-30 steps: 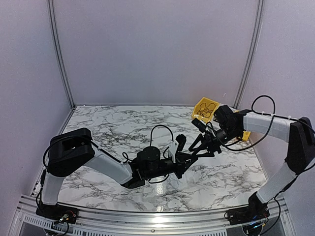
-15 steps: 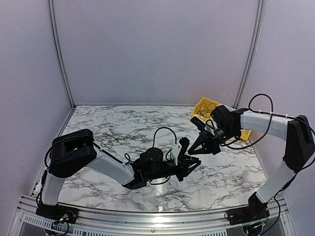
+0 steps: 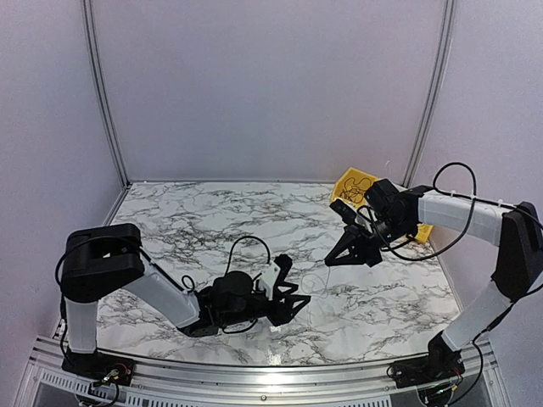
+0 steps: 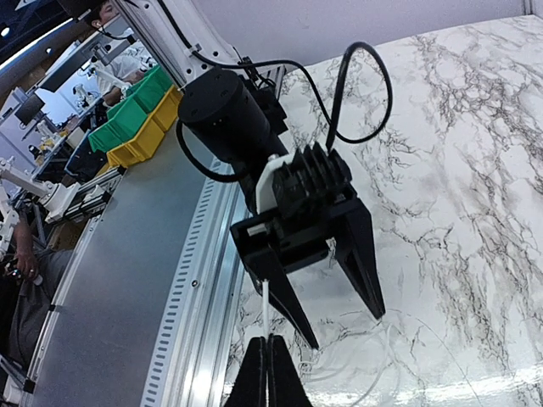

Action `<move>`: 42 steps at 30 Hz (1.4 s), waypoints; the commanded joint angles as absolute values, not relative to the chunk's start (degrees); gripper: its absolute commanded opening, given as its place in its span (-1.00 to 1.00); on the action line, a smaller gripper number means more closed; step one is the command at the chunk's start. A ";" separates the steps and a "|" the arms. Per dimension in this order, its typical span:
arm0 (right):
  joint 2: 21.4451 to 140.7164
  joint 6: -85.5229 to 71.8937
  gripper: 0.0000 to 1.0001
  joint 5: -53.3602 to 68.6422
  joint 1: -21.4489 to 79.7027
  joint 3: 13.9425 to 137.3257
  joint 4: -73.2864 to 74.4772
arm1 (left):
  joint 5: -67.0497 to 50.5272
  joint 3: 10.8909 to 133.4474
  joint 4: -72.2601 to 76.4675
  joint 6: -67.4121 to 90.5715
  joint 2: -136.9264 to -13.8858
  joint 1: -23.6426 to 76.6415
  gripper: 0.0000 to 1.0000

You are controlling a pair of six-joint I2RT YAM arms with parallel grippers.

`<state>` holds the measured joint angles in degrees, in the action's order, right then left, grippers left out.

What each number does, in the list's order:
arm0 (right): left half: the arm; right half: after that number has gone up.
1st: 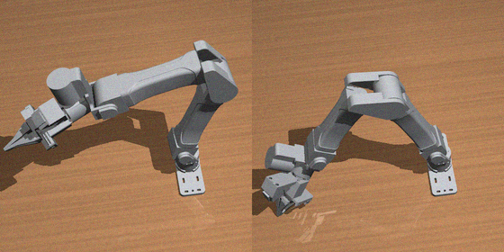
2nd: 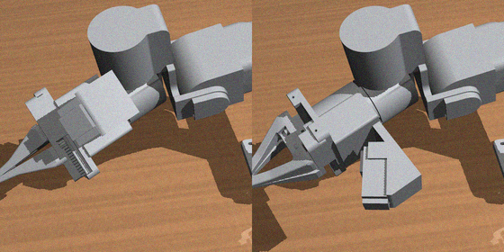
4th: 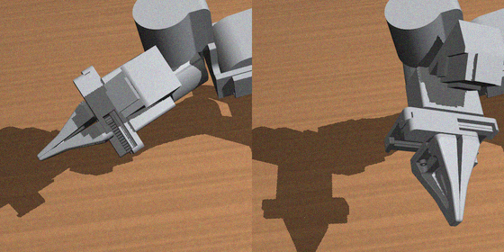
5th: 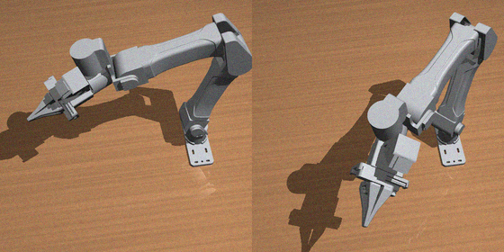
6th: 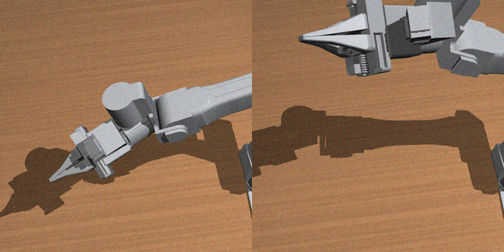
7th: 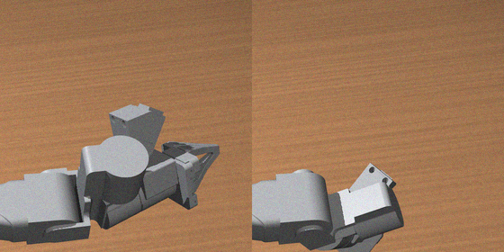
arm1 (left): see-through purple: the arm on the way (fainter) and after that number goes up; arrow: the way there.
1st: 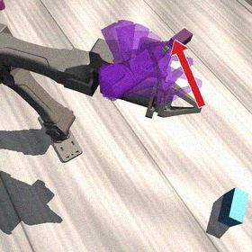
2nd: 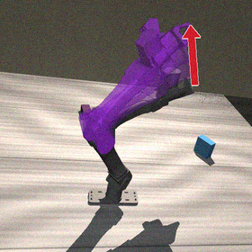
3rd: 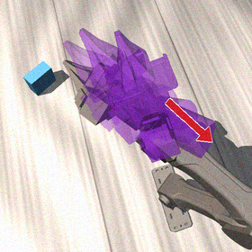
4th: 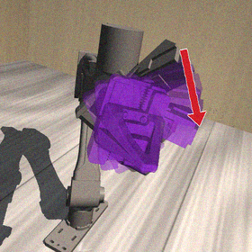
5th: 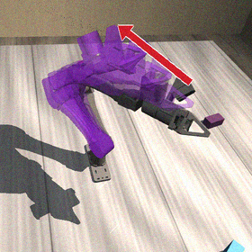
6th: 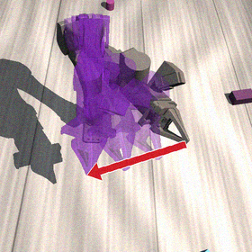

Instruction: Untangle the cables

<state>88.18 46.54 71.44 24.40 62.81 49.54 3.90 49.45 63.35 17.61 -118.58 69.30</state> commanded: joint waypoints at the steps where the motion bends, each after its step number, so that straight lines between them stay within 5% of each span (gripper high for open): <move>1: 86.57 47.39 -1.00 71.67 23.09 62.72 49.04 | 6.69 42.08 62.60 19.19 -108.96 69.74 0.17; 6: 86.33 47.78 -1.00 71.13 22.00 62.57 48.99 | 5.68 38.97 54.61 23.60 -105.01 70.20 0.08; 15: 86.50 47.65 -1.00 70.62 21.88 62.67 48.87 | 5.61 51.06 35.71 27.15 -110.05 70.40 0.01; 29: 87.36 47.73 -1.00 70.31 21.84 63.05 48.89 | -1.73 55.52 31.82 27.67 -113.99 70.40 0.02; 42: 87.19 47.91 -1.00 69.96 21.88 63.06 48.96 | -8.58 59.85 30.40 25.93 -117.32 70.58 -0.24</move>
